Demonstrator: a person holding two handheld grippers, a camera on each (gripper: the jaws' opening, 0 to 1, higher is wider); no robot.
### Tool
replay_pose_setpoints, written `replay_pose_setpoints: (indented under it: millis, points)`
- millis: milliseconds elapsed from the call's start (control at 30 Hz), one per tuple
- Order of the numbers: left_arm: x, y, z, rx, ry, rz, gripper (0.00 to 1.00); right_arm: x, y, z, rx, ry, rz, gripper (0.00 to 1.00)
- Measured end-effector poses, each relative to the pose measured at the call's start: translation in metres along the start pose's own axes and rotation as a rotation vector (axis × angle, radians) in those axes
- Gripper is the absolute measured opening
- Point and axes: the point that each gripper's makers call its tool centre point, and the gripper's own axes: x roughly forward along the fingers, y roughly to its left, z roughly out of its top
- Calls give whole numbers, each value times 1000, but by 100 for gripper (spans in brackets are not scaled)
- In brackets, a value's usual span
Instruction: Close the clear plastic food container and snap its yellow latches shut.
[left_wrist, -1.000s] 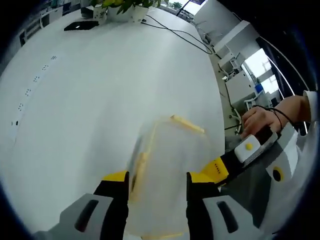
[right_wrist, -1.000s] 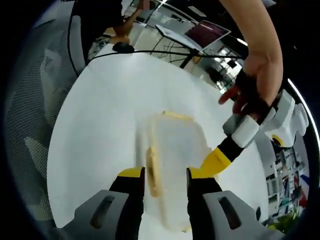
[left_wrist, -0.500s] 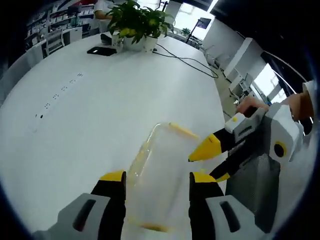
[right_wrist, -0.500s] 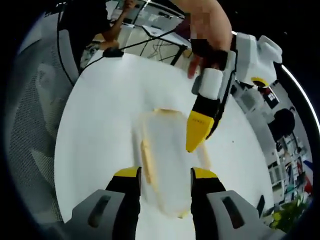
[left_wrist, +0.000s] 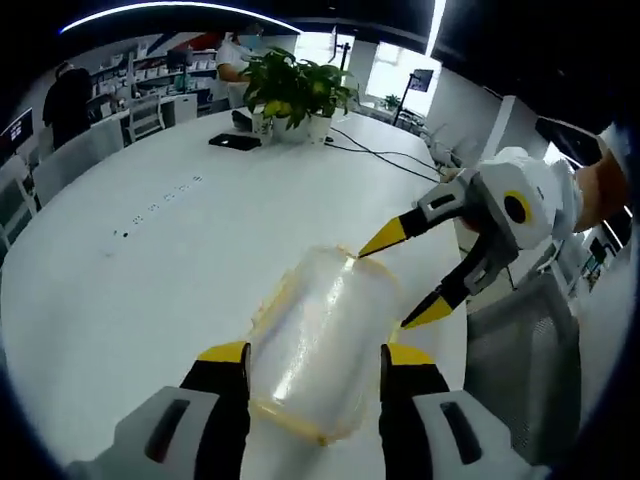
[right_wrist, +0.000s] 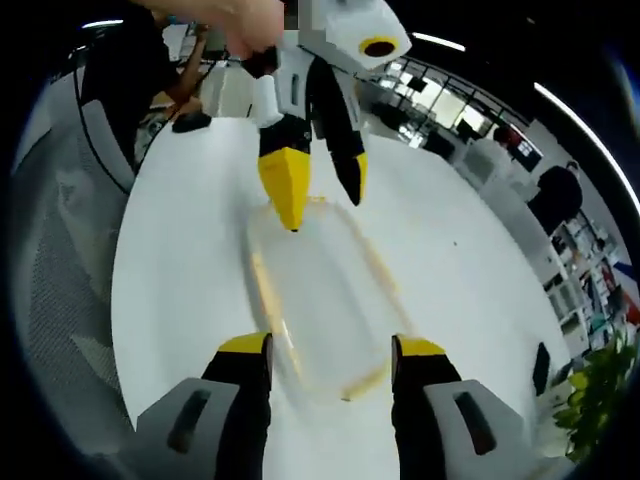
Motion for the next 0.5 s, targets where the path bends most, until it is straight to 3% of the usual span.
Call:
replay_pose_setpoints:
  millis: [133,333,500]
  points:
    - [-4,-2,-4,7,-35,43,47,-3,-4,-4,63,-9,-4,46]
    - [-15,3,0,-8,-146,155,50,-5,-14,-13,178,-20,-13,50]
    - [-14,1,-16,-44,-171,180,54,-3,-17,-20,218,-21,-14,52]
